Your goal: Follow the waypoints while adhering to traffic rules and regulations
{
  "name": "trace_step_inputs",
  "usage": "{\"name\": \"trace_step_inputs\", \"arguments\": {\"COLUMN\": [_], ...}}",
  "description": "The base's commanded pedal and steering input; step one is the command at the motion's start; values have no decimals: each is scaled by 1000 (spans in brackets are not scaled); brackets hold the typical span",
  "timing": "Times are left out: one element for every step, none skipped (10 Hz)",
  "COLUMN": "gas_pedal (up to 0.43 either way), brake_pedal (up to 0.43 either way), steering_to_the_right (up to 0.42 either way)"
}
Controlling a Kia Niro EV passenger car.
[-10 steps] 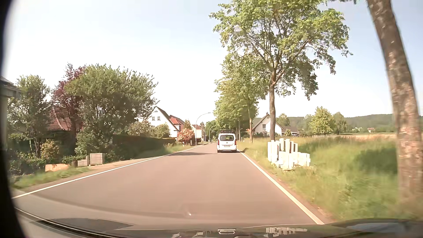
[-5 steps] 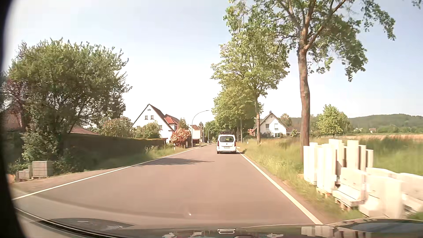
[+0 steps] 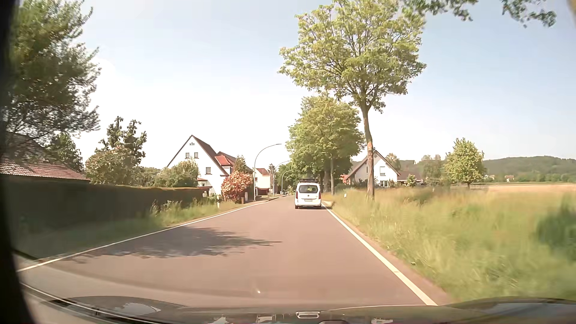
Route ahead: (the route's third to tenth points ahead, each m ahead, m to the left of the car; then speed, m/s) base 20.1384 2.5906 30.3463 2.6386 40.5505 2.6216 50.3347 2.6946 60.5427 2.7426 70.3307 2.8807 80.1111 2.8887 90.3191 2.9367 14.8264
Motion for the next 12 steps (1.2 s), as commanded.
{"name": "trace_step_inputs", "arguments": {"gas_pedal": [189, 189, 189, 189, 177, 177, 169, 157, 157, 157, 169, 169], "brake_pedal": [0, 0, 0, 0, 0, 0, 0, 0, 0, 0, 0, 0], "steering_to_the_right": [-1, 0, 0, -1, -1, 0, 0, 0, 0, 0, 0, 0]}}
